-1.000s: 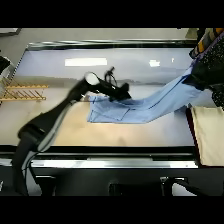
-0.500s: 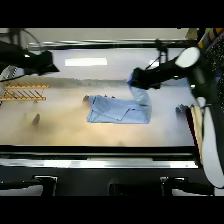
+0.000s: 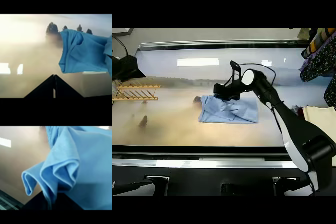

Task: Fold the clothes and pants, and hang the long-sleeved shirts on hangers.

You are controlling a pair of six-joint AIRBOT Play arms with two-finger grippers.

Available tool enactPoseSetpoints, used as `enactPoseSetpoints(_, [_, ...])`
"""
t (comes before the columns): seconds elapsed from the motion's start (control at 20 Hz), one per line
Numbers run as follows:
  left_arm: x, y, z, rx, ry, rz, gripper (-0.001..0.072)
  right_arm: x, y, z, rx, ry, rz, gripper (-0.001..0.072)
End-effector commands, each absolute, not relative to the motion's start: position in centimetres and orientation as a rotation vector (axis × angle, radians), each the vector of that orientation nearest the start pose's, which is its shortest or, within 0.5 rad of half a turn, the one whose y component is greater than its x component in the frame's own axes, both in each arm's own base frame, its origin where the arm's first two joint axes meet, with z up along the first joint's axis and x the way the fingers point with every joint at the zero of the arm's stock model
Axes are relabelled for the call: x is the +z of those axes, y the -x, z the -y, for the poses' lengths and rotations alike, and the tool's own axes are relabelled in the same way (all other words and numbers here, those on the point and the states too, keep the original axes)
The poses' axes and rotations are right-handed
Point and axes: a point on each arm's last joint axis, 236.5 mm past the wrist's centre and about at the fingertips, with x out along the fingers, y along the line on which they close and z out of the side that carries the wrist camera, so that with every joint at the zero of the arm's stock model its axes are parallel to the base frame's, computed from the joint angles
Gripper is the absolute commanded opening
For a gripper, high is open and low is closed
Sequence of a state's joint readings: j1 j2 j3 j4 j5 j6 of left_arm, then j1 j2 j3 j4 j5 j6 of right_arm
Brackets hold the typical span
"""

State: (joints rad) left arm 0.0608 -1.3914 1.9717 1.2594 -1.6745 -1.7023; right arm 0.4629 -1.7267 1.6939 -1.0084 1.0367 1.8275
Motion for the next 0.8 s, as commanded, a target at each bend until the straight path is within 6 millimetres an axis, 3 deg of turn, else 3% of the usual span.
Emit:
enactPoseSetpoints(0.0, [20.8, -40.1, 4.4, -0.161, 0.289, -1.138, 0.0017, 3.6, -44.6, -35.4, 0.534, -0.542, -1.231, 0.0032])
enactPoseSetpoints(0.4, [19.8, -40.2, 4.4, -0.162, 0.289, -1.155, 0.0017, 0.8, -44.3, -37.5, 0.527, -0.575, -1.269, 0.0056])
enactPoseSetpoints(0.5, [19.8, -40.2, 4.4, -0.162, 0.288, -1.155, 0.0017, 0.8, -44.6, -38.7, 0.533, -0.633, -1.258, 0.0239])
enactPoseSetpoints(0.6, [19.8, -40.2, 4.4, -0.162, 0.289, -1.155, 0.0017, 2.6, -44.5, -40.6, 0.596, -0.711, -1.228, 0.0403])
enactPoseSetpoints(0.75, [19.8, -40.2, 4.4, -0.162, 0.289, -1.154, 0.0017, 6.7, -43.1, -42.1, 0.762, -0.744, -1.192, 0.0447])
